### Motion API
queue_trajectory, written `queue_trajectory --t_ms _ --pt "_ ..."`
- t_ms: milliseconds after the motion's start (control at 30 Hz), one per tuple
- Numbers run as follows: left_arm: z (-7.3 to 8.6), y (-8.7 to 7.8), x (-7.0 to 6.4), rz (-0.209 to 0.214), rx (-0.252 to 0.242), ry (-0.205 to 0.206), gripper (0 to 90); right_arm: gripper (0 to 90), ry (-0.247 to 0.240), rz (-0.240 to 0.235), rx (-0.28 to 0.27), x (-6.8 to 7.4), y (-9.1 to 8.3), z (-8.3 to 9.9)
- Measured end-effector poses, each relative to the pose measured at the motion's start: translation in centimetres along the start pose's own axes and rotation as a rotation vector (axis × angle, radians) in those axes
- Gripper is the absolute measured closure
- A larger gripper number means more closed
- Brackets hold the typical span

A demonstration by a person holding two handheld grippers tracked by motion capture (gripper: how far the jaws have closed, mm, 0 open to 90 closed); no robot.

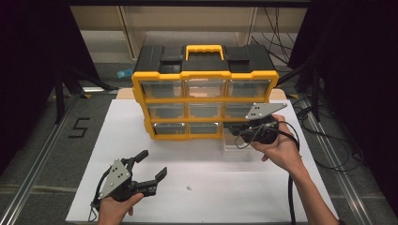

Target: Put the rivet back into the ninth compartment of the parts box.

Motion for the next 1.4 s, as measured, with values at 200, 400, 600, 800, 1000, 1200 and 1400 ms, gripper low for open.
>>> queue_trajectory --t_ms 200,400,600,800,1000,1200,1400 --pt "0.0 0.0 0.0 -0.001 0.000 0.000 16.0 80.3 0.018 0.028 0.015 -1.3 -0.2 0.8" --pt "0.0 0.0 0.0 -0.003 0.000 -0.004 16.0 80.3 0.032 0.048 0.048 -2.3 -0.1 1.8" --pt "0.0 0.0 0.1 -0.002 -0.002 0.003 16.0 80.3 0.043 0.063 0.076 -2.9 0.2 2.5" --pt "0.0 0.0 0.1 -0.002 -0.003 0.003 16.0 80.2 0.044 0.073 0.110 -3.3 0.8 3.3" --pt "0.0 0.0 0.0 -0.002 -0.004 -0.002 16.0 80.2 0.039 0.079 0.123 -3.4 1.4 3.8" --pt "-0.1 0.0 0.1 -0.001 -0.009 -0.002 16.0 80.2 0.038 0.068 0.158 -3.5 1.8 4.4" --pt "-0.1 0.0 0.1 -0.001 -0.008 -0.002 16.0 80.2 0.042 0.072 0.170 -3.7 2.0 4.7"
Point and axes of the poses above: each handheld gripper's, and its own axes: y roughly forward along the jaws, z roughly out of its underside, x roughly to its left, the point moved 5 cm from there along y, roughly forward along the jaws, and after that the axes turned 1 degree about -x, right-handed, at the moved point
